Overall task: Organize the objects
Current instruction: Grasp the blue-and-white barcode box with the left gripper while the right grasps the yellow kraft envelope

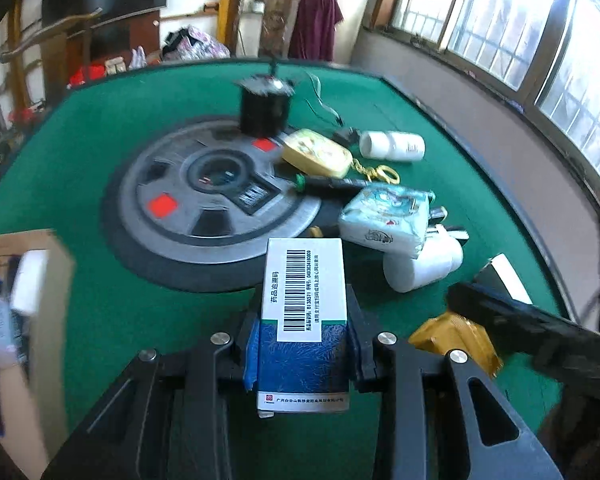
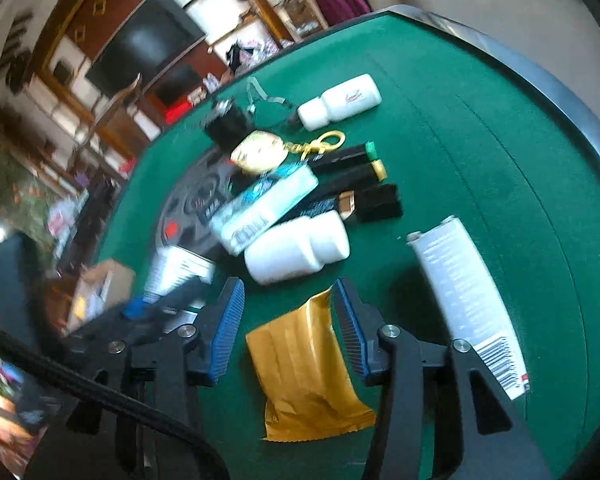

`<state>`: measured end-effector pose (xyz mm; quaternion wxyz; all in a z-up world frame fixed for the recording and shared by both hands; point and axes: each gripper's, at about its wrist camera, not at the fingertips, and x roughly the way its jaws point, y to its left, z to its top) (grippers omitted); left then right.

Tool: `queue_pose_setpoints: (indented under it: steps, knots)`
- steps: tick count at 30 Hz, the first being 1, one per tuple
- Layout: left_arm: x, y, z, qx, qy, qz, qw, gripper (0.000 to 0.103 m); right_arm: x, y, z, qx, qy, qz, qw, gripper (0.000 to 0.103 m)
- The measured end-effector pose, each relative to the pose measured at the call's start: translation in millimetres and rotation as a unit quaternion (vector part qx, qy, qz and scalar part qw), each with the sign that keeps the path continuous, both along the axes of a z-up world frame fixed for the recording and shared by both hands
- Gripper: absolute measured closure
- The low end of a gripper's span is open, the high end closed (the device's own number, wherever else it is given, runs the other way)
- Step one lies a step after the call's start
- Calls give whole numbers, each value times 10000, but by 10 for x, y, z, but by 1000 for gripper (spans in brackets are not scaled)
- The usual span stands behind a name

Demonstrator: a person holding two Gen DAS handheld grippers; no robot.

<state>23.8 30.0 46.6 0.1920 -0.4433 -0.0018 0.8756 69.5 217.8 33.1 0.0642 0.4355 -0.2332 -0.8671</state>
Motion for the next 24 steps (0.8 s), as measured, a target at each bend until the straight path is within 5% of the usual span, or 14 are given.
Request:
queue_pose_setpoints:
  steps: [5, 15, 24]
  knots:
    - [281, -360, 241, 114, 351, 211, 9991, 74, -59, -140, -127, 303, -269, 200, 9990, 58]
    - [708, -1348, 457, 640, 742, 934, 9908, 74, -39, -168, -130, 394, -108, 260, 9988, 48]
    - [933, -2122, 362, 749, 788, 1651, 9803, 74, 121, -660, -141, 2339, -387, 607, 9696, 46]
